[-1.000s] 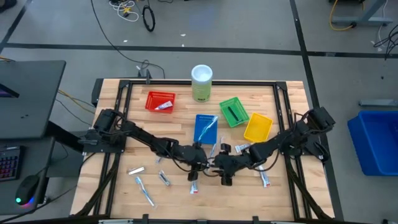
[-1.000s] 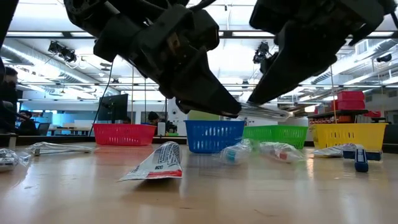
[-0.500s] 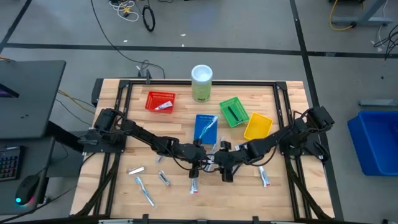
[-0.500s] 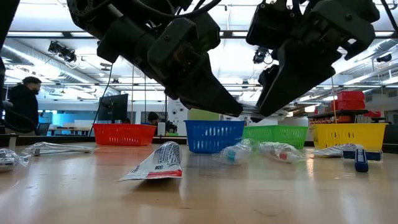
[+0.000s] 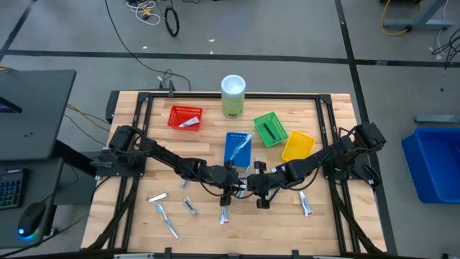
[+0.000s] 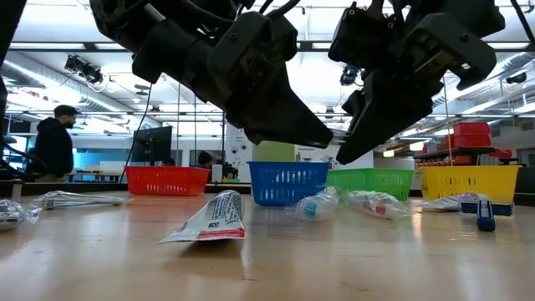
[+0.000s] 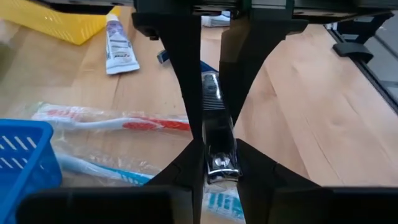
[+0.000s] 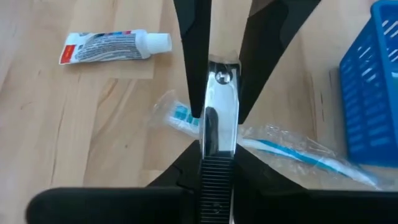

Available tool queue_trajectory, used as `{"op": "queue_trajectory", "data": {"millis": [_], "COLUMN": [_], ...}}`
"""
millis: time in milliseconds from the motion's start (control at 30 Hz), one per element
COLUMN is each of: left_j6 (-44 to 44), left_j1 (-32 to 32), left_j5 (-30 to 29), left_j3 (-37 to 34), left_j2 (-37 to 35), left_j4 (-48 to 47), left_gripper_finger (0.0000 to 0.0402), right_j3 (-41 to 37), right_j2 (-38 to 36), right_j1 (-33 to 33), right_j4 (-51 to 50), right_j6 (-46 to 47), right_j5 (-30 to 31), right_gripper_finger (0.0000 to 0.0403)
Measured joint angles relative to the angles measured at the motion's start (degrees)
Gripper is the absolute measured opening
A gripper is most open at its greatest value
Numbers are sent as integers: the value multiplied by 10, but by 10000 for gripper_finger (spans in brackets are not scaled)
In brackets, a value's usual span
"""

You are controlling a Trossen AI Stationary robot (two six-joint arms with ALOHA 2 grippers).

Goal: Pick & Place Travel size toiletries
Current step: Put the silver nail cutter into the yellow bin

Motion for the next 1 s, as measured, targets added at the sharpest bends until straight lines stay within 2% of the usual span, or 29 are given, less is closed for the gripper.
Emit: {"op": "queue_trajectory", "data": {"millis": [167,300,433,533,633,833,933,1000], "left_j6": [-8,-8,-8,-8,-7,40,53,53], "left_j1": [0,0,4,12,17,17,17,17], "left_j5": [4,-18,-27,-11,-21,-43,-68,-91], "left_j3": [0,0,0,0,0,1,1,1], "left_j2": [0,-3,-36,-97,-180,-331,-386,-411], "left_j4": [2,-1,-22,-112,-198,-280,-308,-332], "left_gripper_finger": [105,137,158,163,159,142,136,133], "right_j3": [0,0,0,0,0,0,0,0], "right_j2": [-1,-7,-41,-93,-154,-258,-284,-289], "right_j1": [0,0,0,0,1,-3,-13,-29], "right_j4": [-12,-51,-111,-152,-225,-419,-518,-575], "right_j6": [-10,23,37,61,86,177,242,287], "right_j5": [-2,-3,-3,-1,21,113,167,178], "right_gripper_finger": [50,50,50,50,50,59,58,55]}}
